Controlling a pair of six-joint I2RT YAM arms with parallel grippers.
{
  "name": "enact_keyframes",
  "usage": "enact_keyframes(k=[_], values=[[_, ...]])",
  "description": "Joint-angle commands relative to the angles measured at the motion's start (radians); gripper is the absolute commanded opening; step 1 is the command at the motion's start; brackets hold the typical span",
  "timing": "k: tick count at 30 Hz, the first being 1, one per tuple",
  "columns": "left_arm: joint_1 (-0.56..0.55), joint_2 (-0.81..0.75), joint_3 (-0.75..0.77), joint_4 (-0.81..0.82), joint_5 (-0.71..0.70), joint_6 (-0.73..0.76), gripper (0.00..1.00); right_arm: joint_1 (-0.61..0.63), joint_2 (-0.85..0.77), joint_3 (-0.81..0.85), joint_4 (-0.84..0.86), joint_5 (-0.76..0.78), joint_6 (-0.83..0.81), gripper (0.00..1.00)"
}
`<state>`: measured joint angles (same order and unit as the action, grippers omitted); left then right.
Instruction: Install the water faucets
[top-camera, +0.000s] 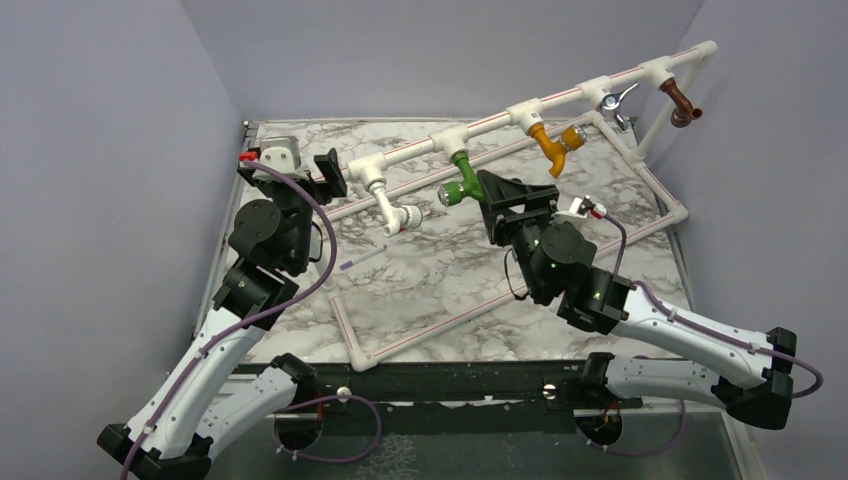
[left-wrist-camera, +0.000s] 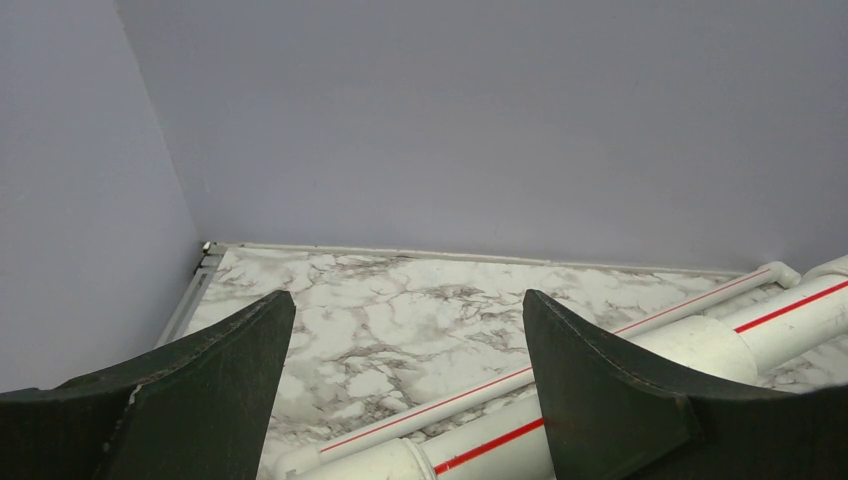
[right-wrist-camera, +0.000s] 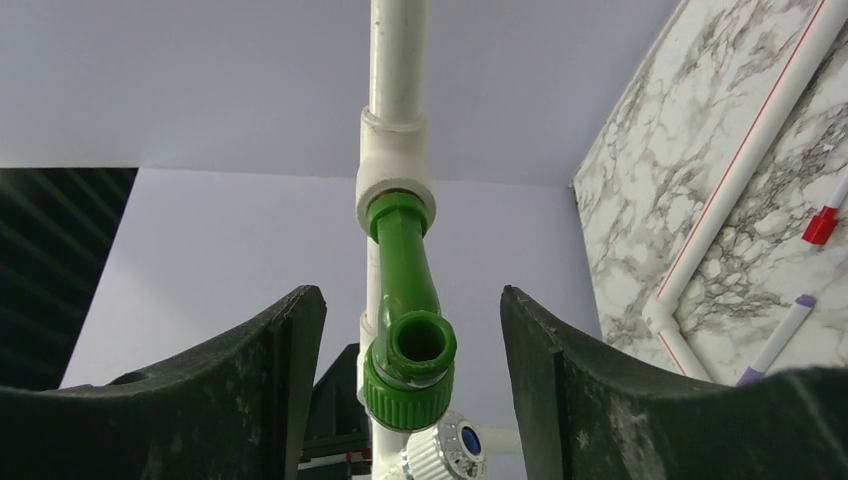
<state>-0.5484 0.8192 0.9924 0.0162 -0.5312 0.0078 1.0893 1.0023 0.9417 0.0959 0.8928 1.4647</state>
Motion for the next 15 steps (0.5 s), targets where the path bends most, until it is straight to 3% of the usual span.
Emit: enact_keyframes(k=[1, 5, 15], values=[[-0.016, 0.027, -0.02, -0.087, 0.043, 0.0, 0.85, -0.003, -0.047, 0.032, -0.051, 0.034, -0.108, 0.7], [-0.016, 0.026, -0.021, -0.087, 0.043, 0.001, 0.85, -0.003, -0.069, 0.043, -0.052, 0.038, -0.28, 0.75], [-0.016, 0.029, -0.02, -0.087, 0.042, 0.001, 0.85, -0.003, -0.074, 0.102, -0.11, 0.021, -0.788, 0.78]])
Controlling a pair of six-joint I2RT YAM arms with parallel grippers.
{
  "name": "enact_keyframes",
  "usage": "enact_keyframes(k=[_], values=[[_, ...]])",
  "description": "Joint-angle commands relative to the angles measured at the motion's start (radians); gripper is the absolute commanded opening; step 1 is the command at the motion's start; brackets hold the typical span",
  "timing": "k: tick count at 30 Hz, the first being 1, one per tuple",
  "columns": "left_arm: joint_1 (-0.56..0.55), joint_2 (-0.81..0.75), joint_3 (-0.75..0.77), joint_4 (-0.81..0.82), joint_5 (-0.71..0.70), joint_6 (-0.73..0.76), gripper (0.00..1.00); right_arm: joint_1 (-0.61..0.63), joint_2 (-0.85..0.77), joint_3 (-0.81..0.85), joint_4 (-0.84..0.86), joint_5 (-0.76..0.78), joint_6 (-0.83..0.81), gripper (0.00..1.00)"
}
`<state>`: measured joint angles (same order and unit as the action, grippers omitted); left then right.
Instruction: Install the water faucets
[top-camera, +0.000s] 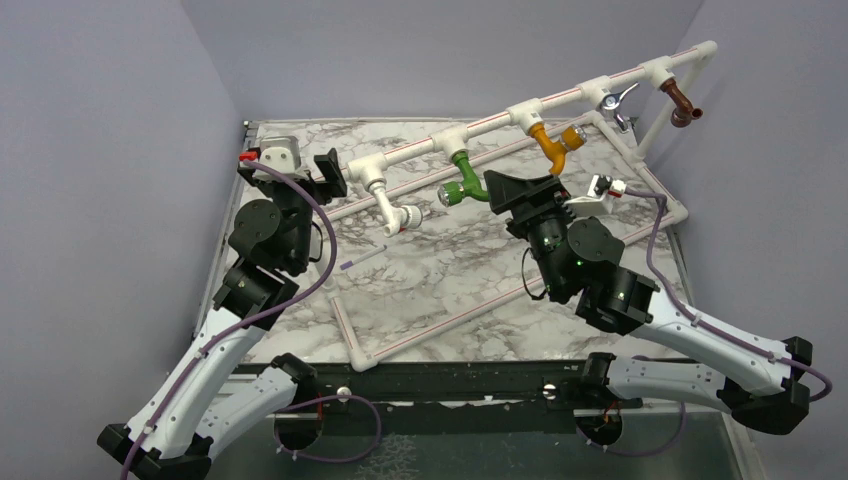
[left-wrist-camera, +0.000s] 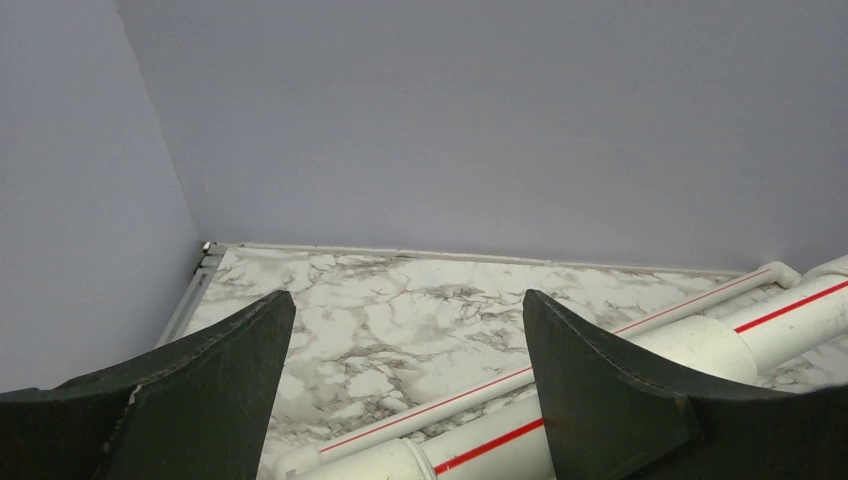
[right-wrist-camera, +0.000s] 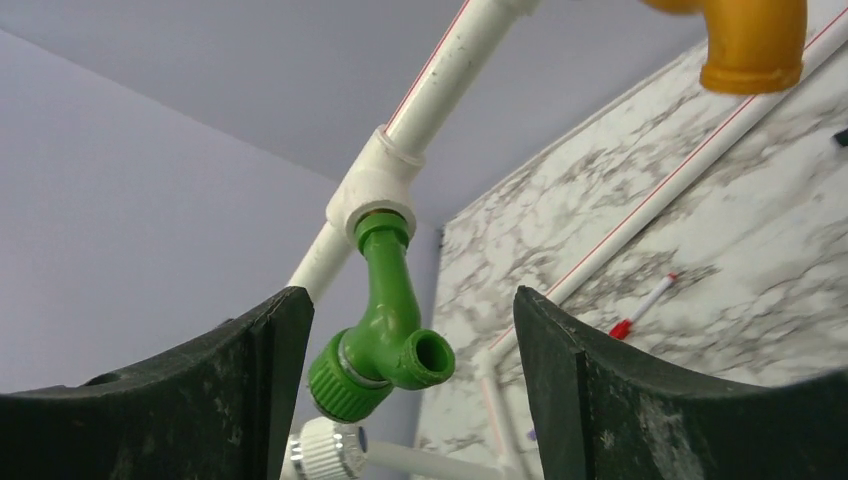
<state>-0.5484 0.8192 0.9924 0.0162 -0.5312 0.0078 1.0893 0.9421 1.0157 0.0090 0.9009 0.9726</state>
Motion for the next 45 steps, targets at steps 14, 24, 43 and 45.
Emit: enact_keyframes(k=[14, 24, 43, 45], values=[[-0.016, 0.031, -0.02, -0.089, 0.041, 0.003, 0.85, -0.003, -0.173, -0.022, 0.06, -0.339, -1.236, 0.77], [-0.015, 0.033, -0.02, -0.089, 0.04, 0.003, 0.85, -0.003, -0.179, 0.02, -0.198, -0.606, -1.764, 0.81], [-0.016, 0.034, -0.018, -0.092, 0.045, 0.003, 0.85, -0.003, -0.065, -0.183, 0.237, -0.586, -2.412, 0.82], [-0.016, 0.033, -0.017, -0.093, 0.046, 0.001, 0.85, -0.002, -0.053, -0.21, 0.307, -0.584, -2.443, 0.81]])
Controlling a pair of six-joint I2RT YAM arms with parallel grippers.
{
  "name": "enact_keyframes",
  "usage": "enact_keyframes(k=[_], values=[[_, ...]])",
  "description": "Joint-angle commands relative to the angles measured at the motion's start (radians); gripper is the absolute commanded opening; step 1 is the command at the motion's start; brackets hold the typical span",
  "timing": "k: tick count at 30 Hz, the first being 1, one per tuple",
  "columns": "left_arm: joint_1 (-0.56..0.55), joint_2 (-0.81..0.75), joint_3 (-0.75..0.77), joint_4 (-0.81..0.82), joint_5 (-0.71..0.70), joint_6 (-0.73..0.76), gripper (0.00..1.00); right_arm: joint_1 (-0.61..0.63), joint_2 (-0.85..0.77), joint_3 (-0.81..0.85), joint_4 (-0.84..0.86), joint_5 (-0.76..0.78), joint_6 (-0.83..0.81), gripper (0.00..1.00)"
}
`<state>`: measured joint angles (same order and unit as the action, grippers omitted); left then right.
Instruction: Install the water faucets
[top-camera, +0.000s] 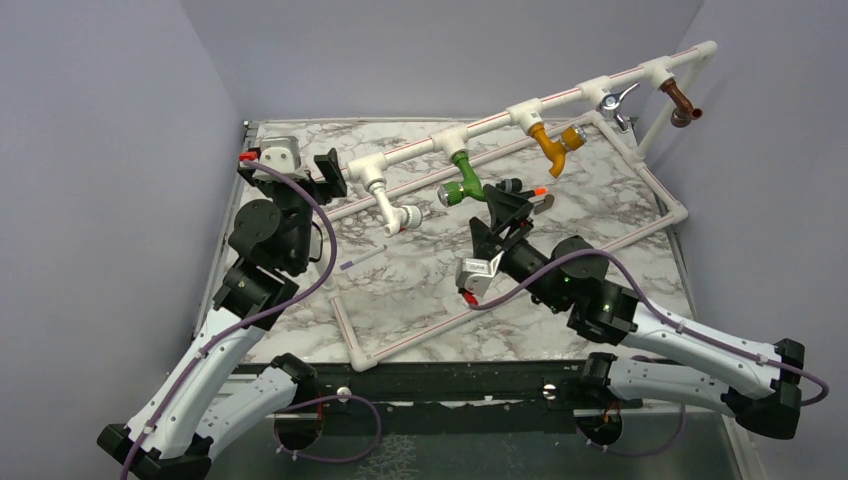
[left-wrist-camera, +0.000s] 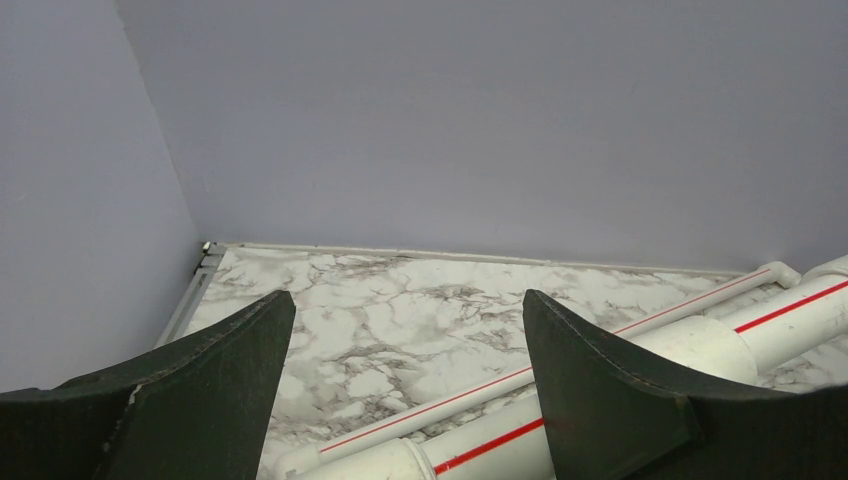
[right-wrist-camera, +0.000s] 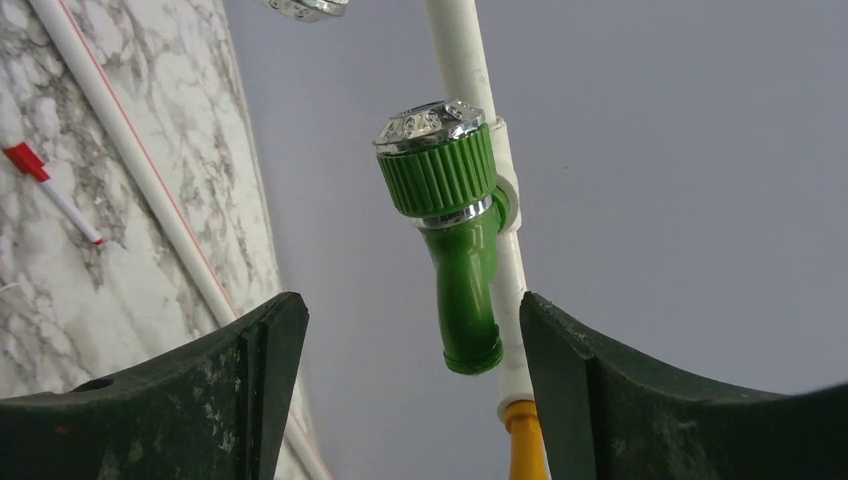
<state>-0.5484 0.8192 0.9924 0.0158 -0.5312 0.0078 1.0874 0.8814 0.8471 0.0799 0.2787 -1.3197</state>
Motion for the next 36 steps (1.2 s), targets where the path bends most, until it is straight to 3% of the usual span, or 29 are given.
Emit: enact_keyframes(k=[1, 7, 12, 28, 33, 36], values=[[-0.016, 0.034, -0.017, -0.092, 0.048, 0.0, 0.85, 0.0, 0.014, -0.048, 0.261, 0.041, -0.163, 0.81], [-0.016, 0.033, -0.017, -0.093, 0.052, 0.0, 0.85, 0.0, 0.067, -0.072, 0.384, 0.068, -0.251, 0.8], [-0.016, 0.035, -0.018, -0.093, 0.053, -0.001, 0.85, 0.0, 0.106, -0.051, 0.387, 0.077, -0.267, 0.78], [-0.016, 0.034, -0.017, -0.094, 0.054, -0.002, 0.85, 0.0, 0.195, -0.011, 0.409, 0.103, -0.276, 0.59], [-0.016, 0.034, -0.017, -0.093, 0.055, -0.002, 0.85, 0.0, 0.209, -0.002, 0.429, 0.096, -0.263, 0.48], [-0.016, 0.034, -0.017, -0.093, 0.055, -0.002, 0.85, 0.0, 0.216, 0.01, 0.437, 0.093, -0.231, 0.32]])
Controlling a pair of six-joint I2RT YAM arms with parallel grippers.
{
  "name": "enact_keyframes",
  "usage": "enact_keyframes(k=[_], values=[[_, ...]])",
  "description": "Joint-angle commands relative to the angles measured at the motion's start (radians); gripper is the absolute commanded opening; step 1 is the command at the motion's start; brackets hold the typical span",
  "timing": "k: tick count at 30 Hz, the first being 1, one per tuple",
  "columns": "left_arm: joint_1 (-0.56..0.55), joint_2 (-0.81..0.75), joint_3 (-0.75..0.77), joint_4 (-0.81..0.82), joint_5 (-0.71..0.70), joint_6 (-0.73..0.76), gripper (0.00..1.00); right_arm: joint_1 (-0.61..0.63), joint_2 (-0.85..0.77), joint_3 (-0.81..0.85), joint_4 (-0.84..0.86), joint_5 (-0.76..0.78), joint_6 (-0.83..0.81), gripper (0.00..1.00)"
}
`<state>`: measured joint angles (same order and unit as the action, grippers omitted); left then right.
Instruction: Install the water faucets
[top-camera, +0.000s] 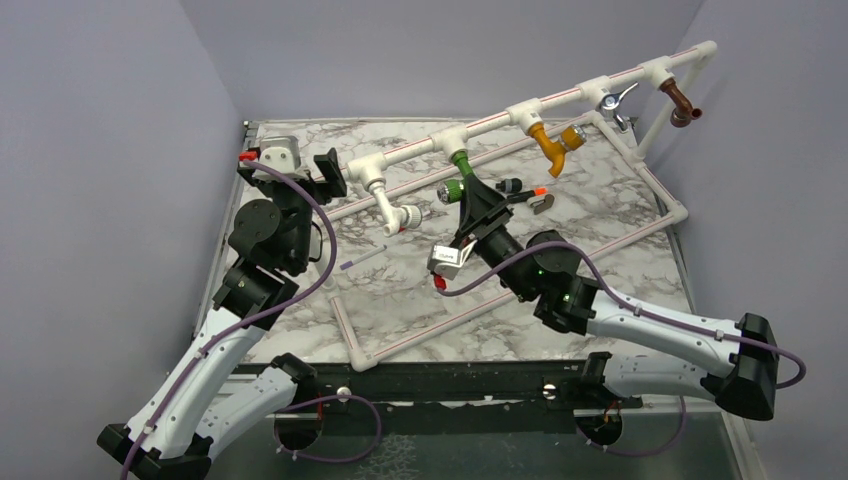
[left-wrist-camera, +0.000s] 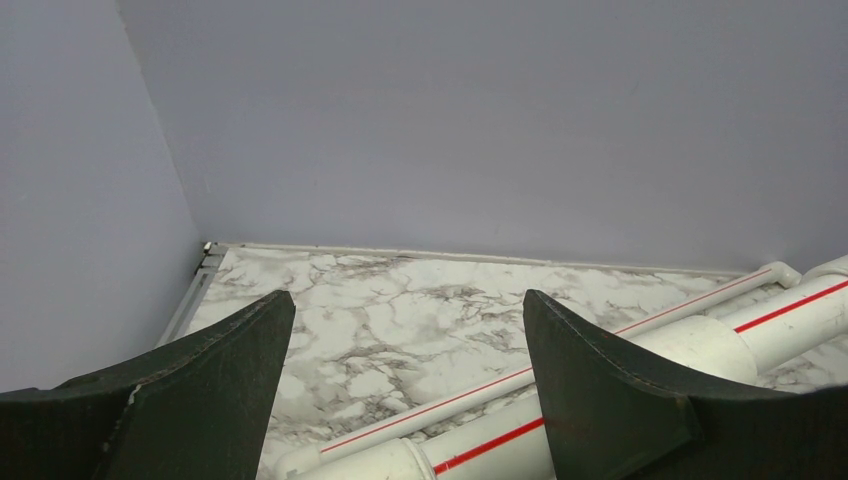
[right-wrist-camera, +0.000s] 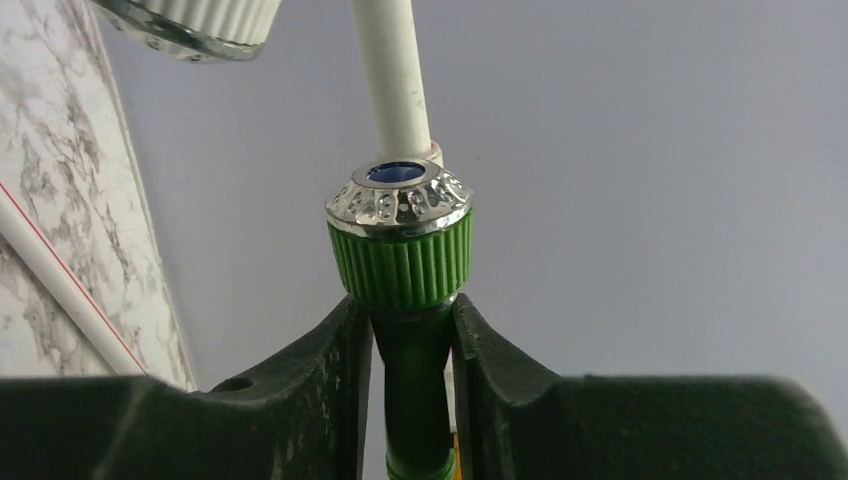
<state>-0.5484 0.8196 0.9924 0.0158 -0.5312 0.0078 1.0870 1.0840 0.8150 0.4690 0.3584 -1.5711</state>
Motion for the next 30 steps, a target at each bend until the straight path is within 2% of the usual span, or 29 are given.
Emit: enact_keyframes(k=[1, 4, 9, 21, 30], values=[[-0.016, 0.033, -0.017, -0.093, 0.054, -0.002, 0.85, 0.001, 0.014, 0.044, 0.051, 0.011, 0.036, 0.25], [-0.016, 0.033, -0.017, -0.094, 0.054, -0.002, 0.85, 0.001, 0.016, 0.046, 0.065, 0.014, 0.098, 0.02], [-0.016, 0.031, -0.017, -0.094, 0.053, -0.001, 0.85, 0.001, 0.016, 0.02, 0.172, 0.025, 0.265, 0.0], [-0.016, 0.032, -0.017, -0.093, 0.053, 0.0, 0.85, 0.001, 0.066, -0.029, 0.404, 0.12, 0.913, 0.01], [-0.016, 0.024, -0.017, -0.093, 0.051, 0.0, 0.85, 0.001, 0.105, -0.01, 0.431, 0.273, 1.407, 0.0]])
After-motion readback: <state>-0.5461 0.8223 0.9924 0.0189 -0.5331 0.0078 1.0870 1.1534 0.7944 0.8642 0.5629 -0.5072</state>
